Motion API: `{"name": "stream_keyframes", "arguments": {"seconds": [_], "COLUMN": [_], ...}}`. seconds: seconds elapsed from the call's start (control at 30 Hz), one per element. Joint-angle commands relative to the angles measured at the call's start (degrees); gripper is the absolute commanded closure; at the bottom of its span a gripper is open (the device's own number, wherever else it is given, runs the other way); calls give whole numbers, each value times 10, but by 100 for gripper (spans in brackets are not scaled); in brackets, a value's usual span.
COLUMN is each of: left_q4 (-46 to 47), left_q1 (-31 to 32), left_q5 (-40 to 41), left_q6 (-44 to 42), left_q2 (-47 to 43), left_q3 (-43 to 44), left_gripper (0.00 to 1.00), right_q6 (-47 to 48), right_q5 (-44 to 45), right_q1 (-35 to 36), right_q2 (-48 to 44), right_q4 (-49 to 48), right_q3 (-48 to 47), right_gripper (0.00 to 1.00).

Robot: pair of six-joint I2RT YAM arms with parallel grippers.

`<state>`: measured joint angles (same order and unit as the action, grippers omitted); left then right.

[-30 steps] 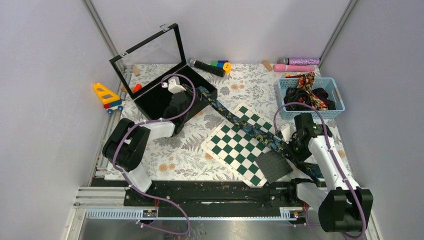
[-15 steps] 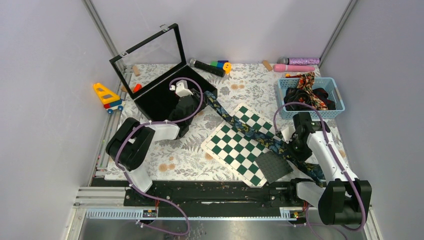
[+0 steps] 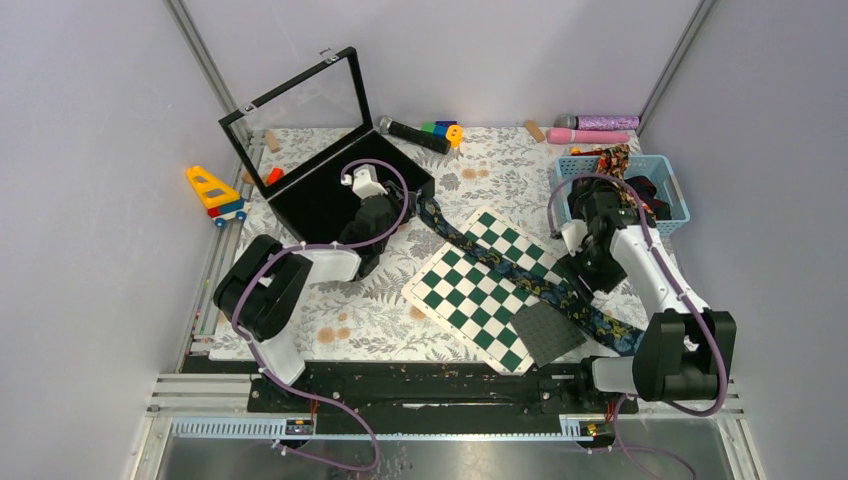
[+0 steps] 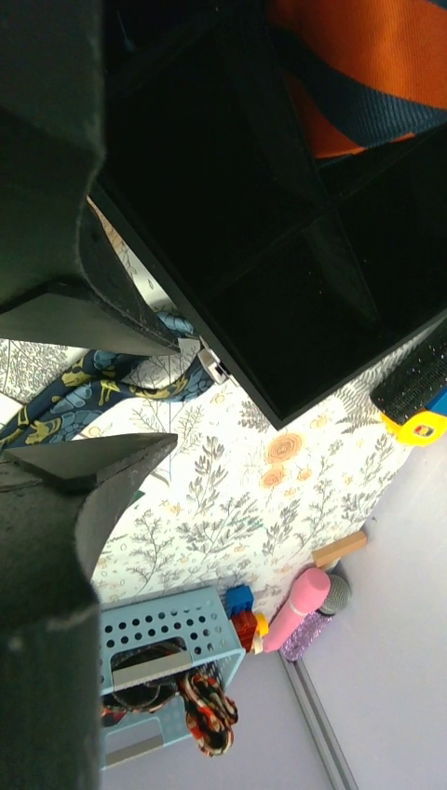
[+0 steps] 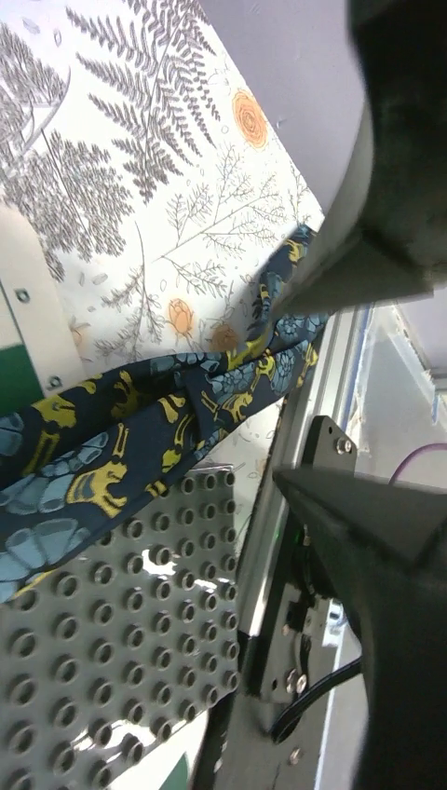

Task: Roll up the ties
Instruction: Place the tie at the center of the board.

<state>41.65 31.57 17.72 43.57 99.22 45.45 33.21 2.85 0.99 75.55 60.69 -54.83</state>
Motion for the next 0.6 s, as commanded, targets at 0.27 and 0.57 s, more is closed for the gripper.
{"name": "stream_keyframes", "arguments": {"seconds": [0.27,0.57], "left_q4": [-134,-275], "left_q1": [-5,-14], "left_q5": [73,17], "left_q6": [-47,-125], "left_q2": [-69,-100], "left_q3": [55,118], "left_gripper": [59,60], "right_q6": [-124,-435], "right_q5": [-25,-58], "right_q1": [-2,-2], "right_q2": [-31,-13], "right_q4": [-64,-121], "right_q3": [-165,-271], "right_gripper": [8,0]}}
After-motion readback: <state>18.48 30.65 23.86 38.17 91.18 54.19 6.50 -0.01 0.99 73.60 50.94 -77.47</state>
